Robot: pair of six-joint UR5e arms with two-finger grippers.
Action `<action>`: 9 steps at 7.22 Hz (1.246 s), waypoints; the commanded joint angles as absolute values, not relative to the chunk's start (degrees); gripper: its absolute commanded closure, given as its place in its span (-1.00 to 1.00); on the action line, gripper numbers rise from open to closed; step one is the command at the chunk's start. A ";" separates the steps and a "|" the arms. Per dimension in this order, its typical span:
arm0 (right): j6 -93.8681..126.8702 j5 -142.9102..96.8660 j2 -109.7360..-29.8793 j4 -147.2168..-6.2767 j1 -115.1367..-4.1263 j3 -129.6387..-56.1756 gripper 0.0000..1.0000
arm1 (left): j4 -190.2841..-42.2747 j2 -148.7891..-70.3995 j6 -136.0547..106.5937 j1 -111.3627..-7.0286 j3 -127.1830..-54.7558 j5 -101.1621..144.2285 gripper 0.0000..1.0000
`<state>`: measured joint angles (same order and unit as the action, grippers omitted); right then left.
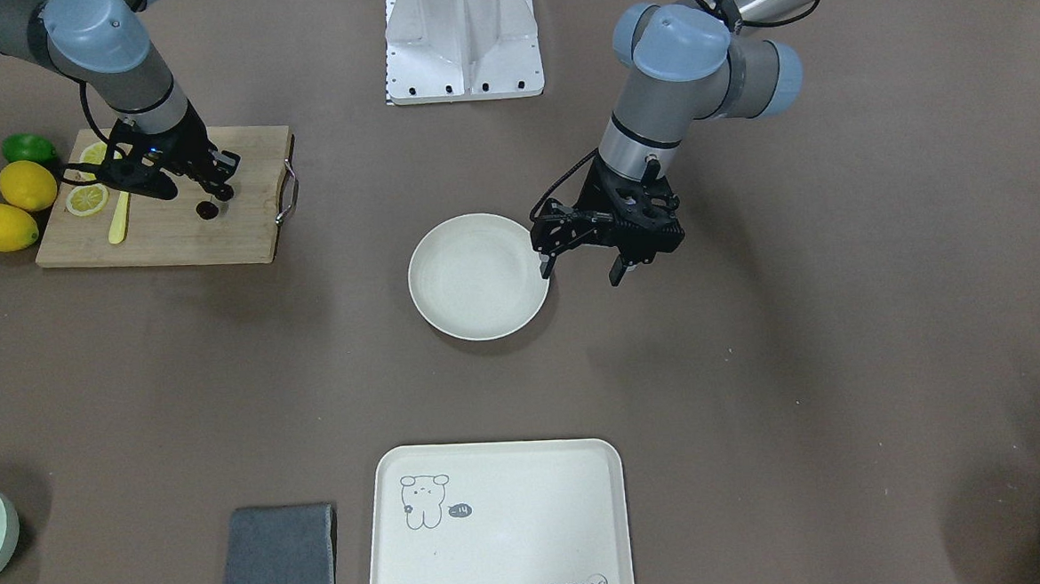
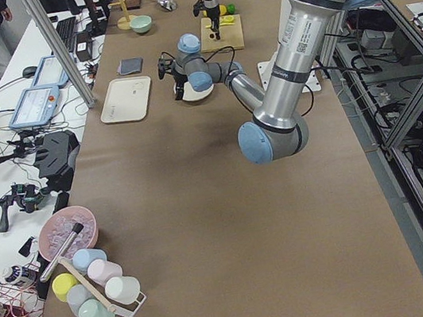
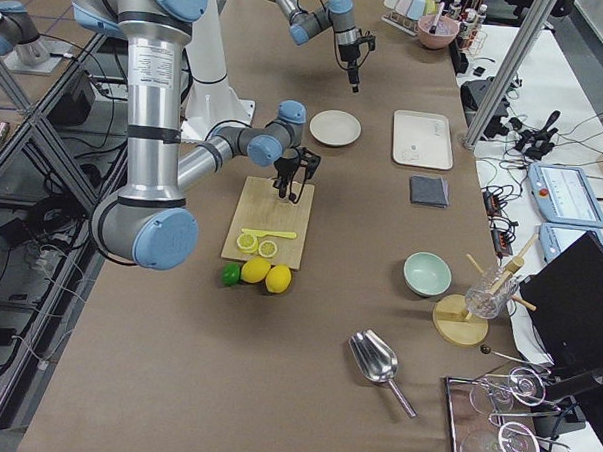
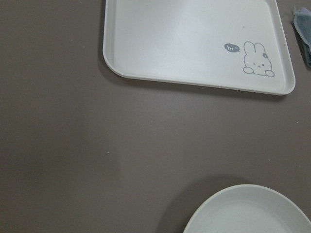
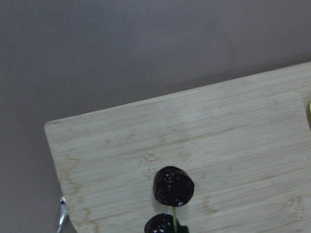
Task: Place red cherry on plate
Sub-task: 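Grasp the dark cherries with the right gripper and lift while the left arm withdraws, then carry the cherries with the right gripper over the white plate and lower them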
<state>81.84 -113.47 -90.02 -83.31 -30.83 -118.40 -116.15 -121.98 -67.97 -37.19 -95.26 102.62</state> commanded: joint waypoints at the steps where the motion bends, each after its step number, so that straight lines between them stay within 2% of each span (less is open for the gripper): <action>1: 81.39 -113.81 -85.11 -86.46 -32.86 -118.30 1.00 | -115.93 -121.38 -58.67 -41.63 -95.54 102.74 -0.96; 3: 80.95 -113.38 -70.91 -97.86 -33.05 -116.29 1.00 | -118.28 -115.95 -57.75 -45.78 -94.75 102.40 -0.96; 4: 80.95 -113.38 -65.01 -98.78 -33.31 -112.97 1.00 | -123.26 -112.10 -56.26 -47.62 -94.66 102.83 -0.96; 6: 80.95 -112.33 -57.25 -98.88 -33.31 -107.25 1.00 | -124.28 -107.69 -50.47 -52.62 -95.10 104.49 -0.96; 9: 78.84 -110.75 -43.11 -98.35 -32.18 -91.19 1.00 | -123.84 -99.34 -42.96 -64.04 -94.92 117.05 -0.96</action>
<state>79.33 -111.50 -48.87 -98.61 -32.96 -97.88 -124.12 -102.63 -48.44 -59.40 -95.02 113.11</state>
